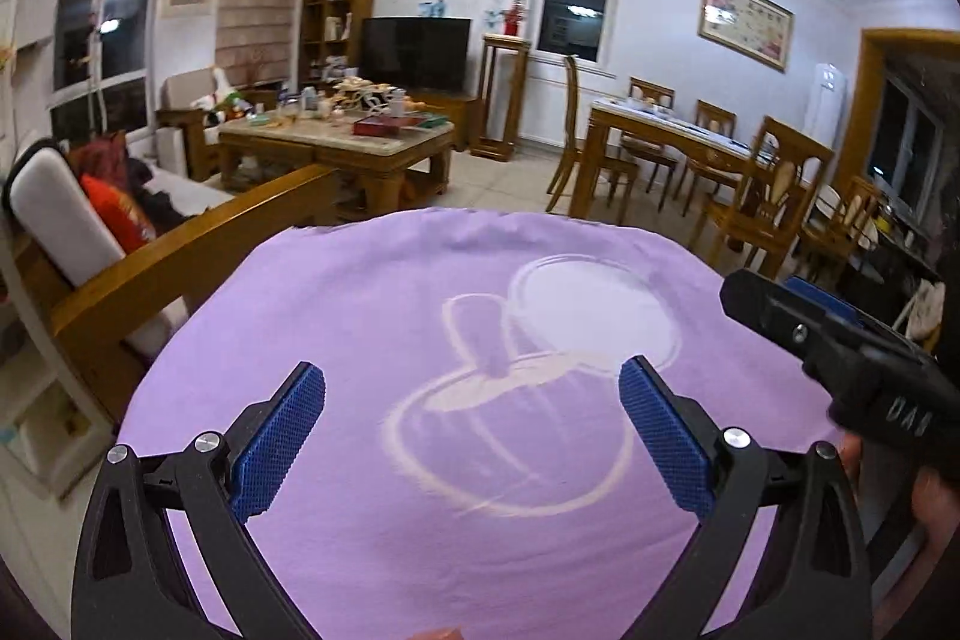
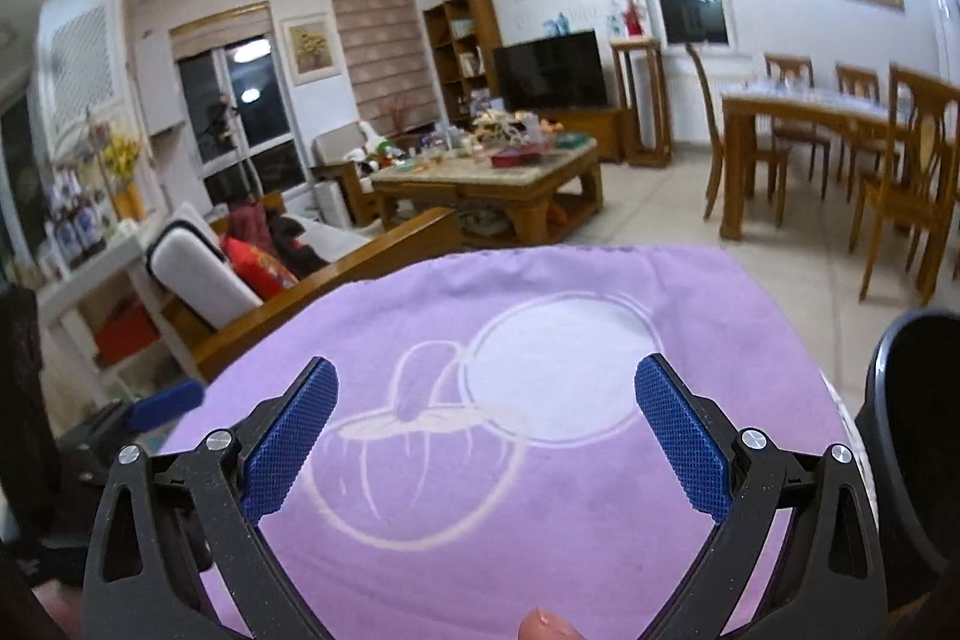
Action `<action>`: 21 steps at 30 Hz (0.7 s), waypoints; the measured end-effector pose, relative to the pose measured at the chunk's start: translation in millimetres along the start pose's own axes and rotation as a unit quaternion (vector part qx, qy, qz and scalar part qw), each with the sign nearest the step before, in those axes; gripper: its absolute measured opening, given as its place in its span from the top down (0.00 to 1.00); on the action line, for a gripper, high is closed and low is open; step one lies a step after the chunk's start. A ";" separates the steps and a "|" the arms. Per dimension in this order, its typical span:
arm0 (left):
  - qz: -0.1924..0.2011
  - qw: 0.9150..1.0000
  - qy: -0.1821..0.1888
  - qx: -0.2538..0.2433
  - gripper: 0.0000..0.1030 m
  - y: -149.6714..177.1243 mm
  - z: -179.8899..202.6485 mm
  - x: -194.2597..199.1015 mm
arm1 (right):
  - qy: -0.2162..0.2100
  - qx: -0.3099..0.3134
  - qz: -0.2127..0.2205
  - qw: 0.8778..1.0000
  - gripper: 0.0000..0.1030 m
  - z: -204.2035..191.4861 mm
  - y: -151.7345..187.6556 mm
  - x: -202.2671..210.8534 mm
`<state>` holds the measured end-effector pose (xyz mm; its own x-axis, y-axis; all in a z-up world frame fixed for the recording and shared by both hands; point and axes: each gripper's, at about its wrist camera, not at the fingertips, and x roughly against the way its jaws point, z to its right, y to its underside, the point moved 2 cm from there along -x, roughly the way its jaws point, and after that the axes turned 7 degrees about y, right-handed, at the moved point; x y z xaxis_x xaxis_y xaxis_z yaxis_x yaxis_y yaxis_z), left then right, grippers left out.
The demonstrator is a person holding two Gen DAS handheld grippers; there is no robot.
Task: Collect trash
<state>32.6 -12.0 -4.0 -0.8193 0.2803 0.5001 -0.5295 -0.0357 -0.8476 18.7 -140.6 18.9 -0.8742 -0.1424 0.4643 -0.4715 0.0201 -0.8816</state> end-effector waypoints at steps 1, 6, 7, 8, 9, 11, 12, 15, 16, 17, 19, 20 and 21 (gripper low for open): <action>0.001 1.000 -0.002 0.002 0.05 -0.3 -2.9 -0.8 | 0.012 0.006 0.008 1.000 0.05 -5.1 3.0 -0.4; 0.005 1.000 -0.007 0.013 0.05 5.3 -19.8 2.7 | 0.050 -0.005 0.033 0.998 0.05 -4.5 15.9 -0.6; 0.006 1.000 -0.011 0.013 0.05 12.2 -24.1 7.5 | 0.055 -0.007 0.037 0.998 0.05 0.3 18.1 -1.0; 0.006 1.000 -0.018 0.013 0.05 13.5 -24.3 7.6 | 0.061 -0.008 0.043 0.997 0.05 14.4 21.2 0.9; 0.004 1.000 -0.019 0.014 0.05 14.6 -24.1 8.2 | 0.067 -0.007 0.046 0.997 0.05 16.4 23.8 1.3; 0.009 1.000 -0.015 0.018 0.05 17.2 -24.3 12.5 | 0.068 -0.015 0.053 0.996 0.05 20.6 24.7 4.8; 0.010 1.000 -0.014 0.021 0.05 16.9 -25.5 13.5 | 0.067 -0.019 0.060 0.996 0.05 22.0 25.2 7.4; 0.011 1.000 -0.011 0.022 0.05 17.6 -26.5 15.1 | 0.069 -0.020 0.074 0.995 0.05 22.7 26.9 13.2; 0.011 1.000 -0.012 0.021 0.05 17.4 -26.2 15.6 | 0.069 -0.018 0.078 0.994 0.05 25.8 27.3 17.9; 0.011 1.000 -0.014 0.021 0.05 17.8 -25.3 14.8 | 0.069 -0.015 0.082 0.994 0.05 24.5 28.1 19.5; 0.012 1.000 -0.018 0.020 0.05 17.8 -25.5 14.1 | 0.070 -0.008 0.088 0.994 0.05 20.7 29.8 23.3; 0.013 0.999 -0.023 0.021 0.05 17.6 -26.3 14.9 | 0.069 -0.005 0.089 0.994 0.05 17.0 29.1 25.0; 0.014 0.999 -0.025 0.021 0.05 17.6 -27.1 15.4 | 0.068 -0.001 0.092 0.993 0.05 15.5 30.0 25.9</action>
<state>16.6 17.7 -16.1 -0.8435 0.2299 0.4854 -0.5141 -0.0842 -0.8536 -16.3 -159.1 3.1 -0.9529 -0.0002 0.3034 -0.3032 0.0359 -0.9522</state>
